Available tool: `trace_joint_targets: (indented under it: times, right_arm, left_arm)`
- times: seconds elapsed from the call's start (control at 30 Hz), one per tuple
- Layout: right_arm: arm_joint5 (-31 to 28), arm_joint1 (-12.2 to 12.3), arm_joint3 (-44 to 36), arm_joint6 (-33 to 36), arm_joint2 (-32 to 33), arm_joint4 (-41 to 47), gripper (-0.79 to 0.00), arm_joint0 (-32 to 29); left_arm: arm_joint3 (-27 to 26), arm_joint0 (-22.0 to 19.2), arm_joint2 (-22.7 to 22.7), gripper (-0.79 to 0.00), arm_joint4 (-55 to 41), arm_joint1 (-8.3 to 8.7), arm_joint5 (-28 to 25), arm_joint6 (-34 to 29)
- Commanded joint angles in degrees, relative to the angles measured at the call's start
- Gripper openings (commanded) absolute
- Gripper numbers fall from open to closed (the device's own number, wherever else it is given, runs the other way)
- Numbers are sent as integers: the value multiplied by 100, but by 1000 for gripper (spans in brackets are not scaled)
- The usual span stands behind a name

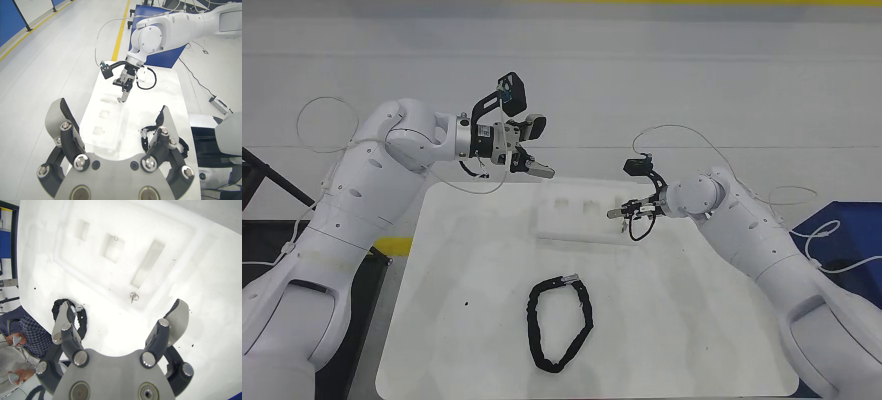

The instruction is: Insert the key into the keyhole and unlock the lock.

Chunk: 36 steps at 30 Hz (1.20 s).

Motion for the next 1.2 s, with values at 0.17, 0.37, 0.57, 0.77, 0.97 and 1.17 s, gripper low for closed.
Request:
trace_joint_targets:
  times: [0.17, 0.37, 0.57, 0.77, 0.97, 1.17]
  right_arm:
    - [-36, 2, -89, -119, 10, -87, 0, -109]
    - [-209, -61, -42, -69, -2, -252, 0, -101]
    - [-484, -262, 237, 24, -114, -256, 0, -28]
    - [-617, -502, 668, 81, -229, -238, -37, 55]
    - [-703, -713, 1102, 106, -311, -265, -219, 112]
    - [-594, -878, 1472, 156, -330, -281, -385, 182]
  left_arm:
    - [0, 0, 0, 0, 0, 0, 0, 0]
    - [0, 0, 0, 0, 0, 0, 0, 0]
    - [0, 0, 0, 0, 0, 0, 0, 0]
    - [0, 0, 0, 0, 0, 0, 0, 0]
    - [0, 0, 0, 0, 0, 0, 0, 0]
    - [0, 0, 0, 0, 0, 0, 0, 0]
